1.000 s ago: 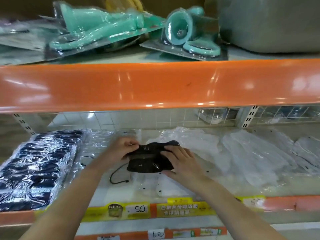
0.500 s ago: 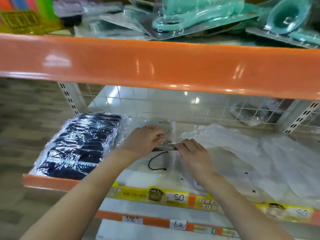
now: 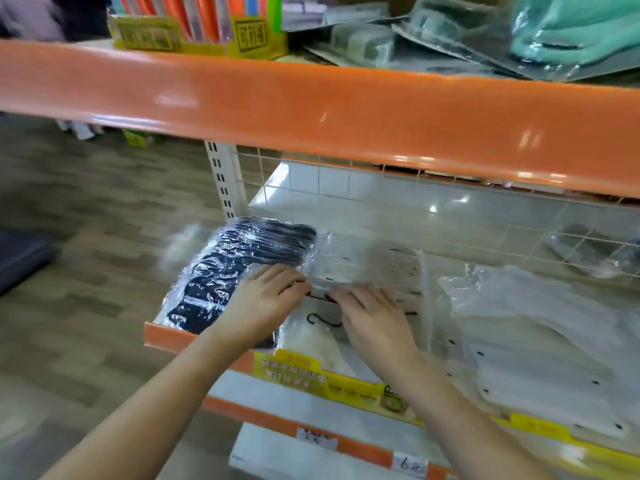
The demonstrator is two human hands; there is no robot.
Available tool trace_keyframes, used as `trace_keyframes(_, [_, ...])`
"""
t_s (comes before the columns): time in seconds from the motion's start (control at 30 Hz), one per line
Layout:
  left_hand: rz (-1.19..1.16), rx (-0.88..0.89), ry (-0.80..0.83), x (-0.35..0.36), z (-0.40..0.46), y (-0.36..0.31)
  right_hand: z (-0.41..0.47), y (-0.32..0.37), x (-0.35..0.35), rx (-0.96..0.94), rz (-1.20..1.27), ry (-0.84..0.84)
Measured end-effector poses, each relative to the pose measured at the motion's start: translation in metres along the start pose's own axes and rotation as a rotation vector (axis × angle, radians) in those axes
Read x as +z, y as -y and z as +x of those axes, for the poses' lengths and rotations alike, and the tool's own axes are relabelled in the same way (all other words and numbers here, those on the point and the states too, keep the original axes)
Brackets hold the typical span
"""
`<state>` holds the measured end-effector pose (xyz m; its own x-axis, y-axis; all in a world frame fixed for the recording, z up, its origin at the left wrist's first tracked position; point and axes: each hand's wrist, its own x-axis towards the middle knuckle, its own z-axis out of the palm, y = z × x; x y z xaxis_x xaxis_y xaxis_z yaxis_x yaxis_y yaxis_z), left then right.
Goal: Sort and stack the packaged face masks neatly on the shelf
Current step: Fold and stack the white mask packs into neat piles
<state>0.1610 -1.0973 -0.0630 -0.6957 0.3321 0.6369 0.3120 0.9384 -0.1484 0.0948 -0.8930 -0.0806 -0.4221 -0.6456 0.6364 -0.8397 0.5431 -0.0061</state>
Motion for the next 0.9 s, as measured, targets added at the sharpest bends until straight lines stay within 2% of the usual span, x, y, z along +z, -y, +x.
trace_keyframes(0.27, [0.09,-0.165,-0.002,-0.027,-0.072,0.045,0.017,0.052,0.025,-0.127,0.181,0.137])
trace_keyframes(0.5, [0.121,-0.337,0.185,-0.033,-0.111,0.05,0.021,0.072,0.053,-0.179,0.332,0.233])
trace_keyframes(0.67, [0.146,-0.582,0.367,-0.034,-0.115,0.048,0.019,0.077,0.063,-0.19,0.302,0.287])
trace_keyframes(0.9, [0.158,-0.615,0.43,-0.035,-0.106,0.04,0.008,0.08,0.069,-0.162,0.228,0.231])
